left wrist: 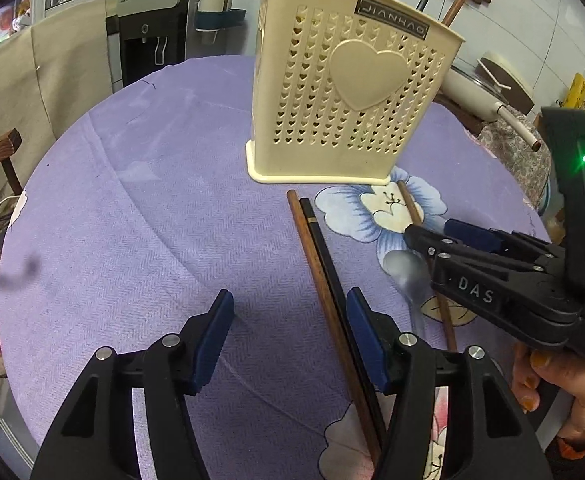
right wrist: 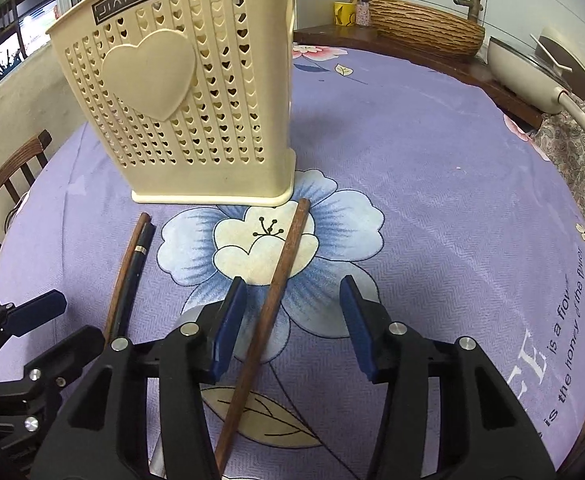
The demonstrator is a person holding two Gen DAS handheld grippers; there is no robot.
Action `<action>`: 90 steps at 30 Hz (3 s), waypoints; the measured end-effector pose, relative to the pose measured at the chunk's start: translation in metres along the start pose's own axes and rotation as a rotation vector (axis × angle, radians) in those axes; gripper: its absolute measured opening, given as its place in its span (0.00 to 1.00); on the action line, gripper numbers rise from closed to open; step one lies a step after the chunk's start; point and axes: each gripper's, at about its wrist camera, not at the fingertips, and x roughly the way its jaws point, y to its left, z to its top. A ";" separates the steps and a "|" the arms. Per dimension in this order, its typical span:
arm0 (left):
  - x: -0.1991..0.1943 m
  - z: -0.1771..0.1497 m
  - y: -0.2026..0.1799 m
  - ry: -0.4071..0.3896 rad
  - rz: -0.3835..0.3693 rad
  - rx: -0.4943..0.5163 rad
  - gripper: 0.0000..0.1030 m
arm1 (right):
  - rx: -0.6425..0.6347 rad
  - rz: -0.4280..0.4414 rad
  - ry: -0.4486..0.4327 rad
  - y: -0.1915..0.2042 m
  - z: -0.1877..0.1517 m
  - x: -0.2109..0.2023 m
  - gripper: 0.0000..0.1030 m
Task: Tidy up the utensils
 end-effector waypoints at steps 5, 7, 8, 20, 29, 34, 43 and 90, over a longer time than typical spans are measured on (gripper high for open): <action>-0.001 -0.003 -0.001 -0.011 0.035 0.021 0.55 | -0.003 -0.002 -0.007 0.001 -0.004 -0.001 0.48; 0.000 -0.002 -0.003 -0.007 0.050 0.031 0.55 | -0.006 -0.005 -0.009 0.001 -0.005 -0.001 0.48; 0.001 -0.001 -0.005 -0.006 0.058 0.039 0.55 | -0.009 -0.010 -0.010 0.003 -0.005 -0.001 0.48; 0.013 0.012 -0.010 0.015 0.106 0.093 0.48 | -0.012 -0.020 -0.001 0.009 -0.002 0.000 0.48; 0.028 0.034 -0.014 0.045 0.095 0.075 0.33 | 0.016 -0.029 -0.003 0.014 0.009 0.005 0.35; 0.030 0.035 -0.024 0.049 0.090 0.091 0.19 | 0.006 -0.030 -0.001 0.020 0.013 0.008 0.23; 0.028 0.035 -0.018 0.063 0.046 0.090 0.11 | -0.010 0.007 0.014 0.021 0.017 0.009 0.14; -0.103 0.057 0.003 -0.223 -0.133 0.001 0.07 | 0.104 0.311 -0.355 -0.035 0.014 -0.153 0.07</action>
